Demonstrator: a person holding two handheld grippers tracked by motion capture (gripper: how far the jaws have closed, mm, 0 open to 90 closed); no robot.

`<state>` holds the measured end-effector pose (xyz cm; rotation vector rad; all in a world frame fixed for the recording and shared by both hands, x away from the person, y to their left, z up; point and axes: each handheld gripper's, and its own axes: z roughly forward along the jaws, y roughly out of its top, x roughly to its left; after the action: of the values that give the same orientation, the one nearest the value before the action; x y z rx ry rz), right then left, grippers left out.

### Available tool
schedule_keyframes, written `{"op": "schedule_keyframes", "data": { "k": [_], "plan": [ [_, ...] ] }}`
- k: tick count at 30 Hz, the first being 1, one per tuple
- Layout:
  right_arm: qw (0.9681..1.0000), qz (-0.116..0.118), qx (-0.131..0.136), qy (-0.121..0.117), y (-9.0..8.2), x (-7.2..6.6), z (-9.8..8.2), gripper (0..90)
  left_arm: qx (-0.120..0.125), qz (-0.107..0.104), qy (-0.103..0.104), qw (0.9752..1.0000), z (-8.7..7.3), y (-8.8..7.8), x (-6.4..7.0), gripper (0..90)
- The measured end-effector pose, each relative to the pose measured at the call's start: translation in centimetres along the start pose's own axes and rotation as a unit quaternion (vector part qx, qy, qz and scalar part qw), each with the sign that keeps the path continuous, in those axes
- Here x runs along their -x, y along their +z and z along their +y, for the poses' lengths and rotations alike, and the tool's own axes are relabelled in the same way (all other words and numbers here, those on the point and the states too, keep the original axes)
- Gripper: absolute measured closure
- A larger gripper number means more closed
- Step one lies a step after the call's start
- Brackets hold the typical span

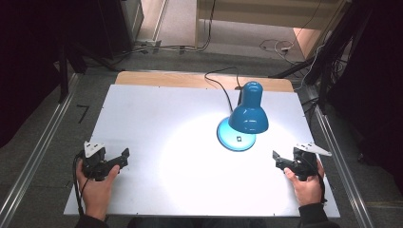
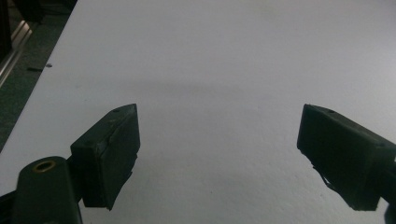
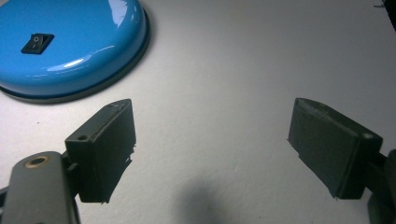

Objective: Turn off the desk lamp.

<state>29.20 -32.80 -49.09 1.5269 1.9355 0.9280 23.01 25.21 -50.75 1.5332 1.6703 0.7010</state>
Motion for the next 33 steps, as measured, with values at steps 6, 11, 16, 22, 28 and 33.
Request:
{"op": "schedule_keyframes", "data": {
  "k": [6, 11, 16, 22, 28, 33],
  "plan": [
    [1.0, 0.004, -0.002, -0.003, 0.3, -0.4, 0.1, 13.5, 0.001, 0.0, 0.001, 1.0, 0.0, 0.0, 0.0, 13.9],
    [0.9999, 0.011, -0.001, -0.006, 0.6, -0.8, 0.3, 13.5, 0.001, -0.001, 0.0, 1.0, 0.0, 0.0, 0.0, 13.9],
    [0.9998, 0.018, -0.001, -0.011, 0.9, -1.3, 0.5, 13.5, 0.001, -0.001, 0.0, 1.0, 0.0, 0.0, 0.0, 13.8],
    [0.9996, 0.022, -0.002, -0.016, 1.3, -1.7, 0.7, 13.5, 0.0, -0.001, 0.0, 1.0, 0.0, 0.0, 0.0, 13.9],
    [0.9995, 0.026, -0.002, -0.017, 1.5, -2.1, 0.8, 13.8, 0.0, -0.001, -0.001, 1.0, 0.0, 0.1, 0.0, 13.9],
    [0.9994, 0.03, -0.004, -0.017, 1.7, -2.3, 0.9, 13.9, 0.0, -0.001, 0.0, 1.0, 0.0, 0.0, 0.0, 13.9]
  ]
}}
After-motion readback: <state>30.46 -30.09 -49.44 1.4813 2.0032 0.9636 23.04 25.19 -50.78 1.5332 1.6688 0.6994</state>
